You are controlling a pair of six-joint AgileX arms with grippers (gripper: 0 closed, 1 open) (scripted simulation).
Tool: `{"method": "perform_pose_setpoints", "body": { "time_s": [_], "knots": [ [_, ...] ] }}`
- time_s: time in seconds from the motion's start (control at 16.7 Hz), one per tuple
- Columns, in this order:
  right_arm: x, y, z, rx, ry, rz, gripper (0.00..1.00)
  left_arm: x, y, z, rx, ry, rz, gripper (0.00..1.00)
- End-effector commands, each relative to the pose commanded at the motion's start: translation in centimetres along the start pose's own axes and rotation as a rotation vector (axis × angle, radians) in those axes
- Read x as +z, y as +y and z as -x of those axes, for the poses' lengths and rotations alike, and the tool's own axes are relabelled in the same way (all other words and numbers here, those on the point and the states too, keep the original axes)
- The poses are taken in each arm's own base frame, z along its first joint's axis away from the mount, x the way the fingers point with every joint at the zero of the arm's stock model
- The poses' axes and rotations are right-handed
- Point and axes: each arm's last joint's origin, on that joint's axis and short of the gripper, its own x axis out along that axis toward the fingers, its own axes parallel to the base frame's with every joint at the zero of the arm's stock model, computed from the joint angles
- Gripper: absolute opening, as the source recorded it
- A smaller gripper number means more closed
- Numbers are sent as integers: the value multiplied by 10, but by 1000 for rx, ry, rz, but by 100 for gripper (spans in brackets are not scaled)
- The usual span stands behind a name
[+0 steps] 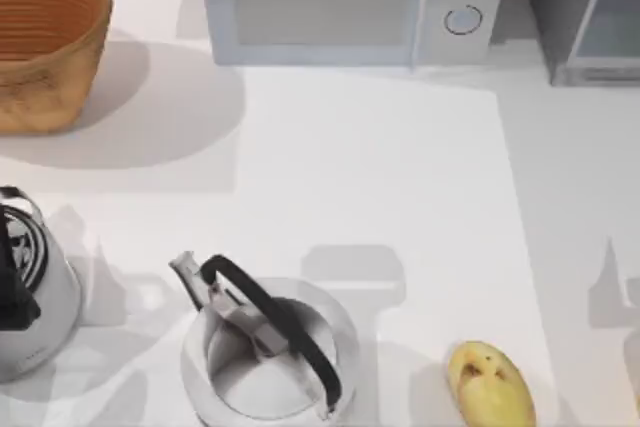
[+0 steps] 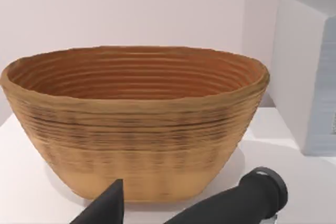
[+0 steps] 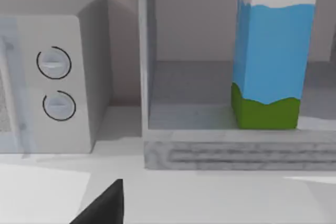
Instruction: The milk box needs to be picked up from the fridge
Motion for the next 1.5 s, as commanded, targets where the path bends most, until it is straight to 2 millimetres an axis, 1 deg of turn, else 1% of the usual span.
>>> {"method": "perform_pose_setpoints", "body": {
  "time_s": [0.24, 0.42, 0.6, 0.78, 0.96, 1.14, 1.32, 1.5],
  "knots": [
    [2, -1, -2, 0, -4, 1, 100, 0, 0, 0, 0, 0, 0, 100],
    [10, -5, -9, -3, -22, 6, 100, 0, 0, 0, 0, 0, 0, 100],
    [18, -13, -24, -7, -36, 13, 100, 0, 0, 0, 0, 0, 0, 100],
    [17, -25, -46, -9, -20, 14, 100, 0, 0, 0, 0, 0, 0, 100],
    [6, -43, -67, -8, 11, 5, 100, 0, 0, 0, 0, 0, 0, 100],
    [-10, -61, -83, -6, 30, -6, 100, 0, 0, 0, 0, 0, 0, 100],
    [-26, -78, -92, -4, 26, -9, 100, 0, 0, 0, 0, 0, 0, 100],
    [-40, -91, -97, -2, 16, -7, 100, 0, 0, 0, 0, 0, 0, 100]
  ]
}}
